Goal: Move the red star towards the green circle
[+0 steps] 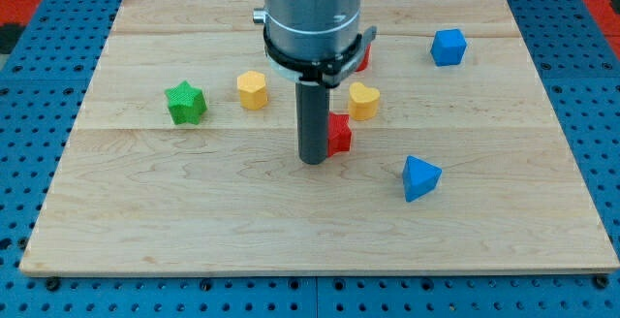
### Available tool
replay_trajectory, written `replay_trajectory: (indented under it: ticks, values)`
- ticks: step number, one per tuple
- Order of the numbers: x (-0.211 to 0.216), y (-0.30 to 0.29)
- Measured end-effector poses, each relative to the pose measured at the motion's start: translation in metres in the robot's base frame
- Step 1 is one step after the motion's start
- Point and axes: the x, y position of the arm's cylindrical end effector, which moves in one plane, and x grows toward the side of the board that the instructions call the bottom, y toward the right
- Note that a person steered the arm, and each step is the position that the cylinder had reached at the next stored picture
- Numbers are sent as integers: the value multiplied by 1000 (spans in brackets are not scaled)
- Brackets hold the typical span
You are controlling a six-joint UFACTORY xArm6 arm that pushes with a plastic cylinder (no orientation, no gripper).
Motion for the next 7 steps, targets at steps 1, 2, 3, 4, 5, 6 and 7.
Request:
replay_trajectory:
  ticks: [1, 2, 3, 4, 5, 6, 7]
  values:
    - [13, 10]
    - [11, 37]
    - [-11, 39]
    - [-24, 36]
    - [-27, 38]
    - [-27, 34]
    - [-61, -7]
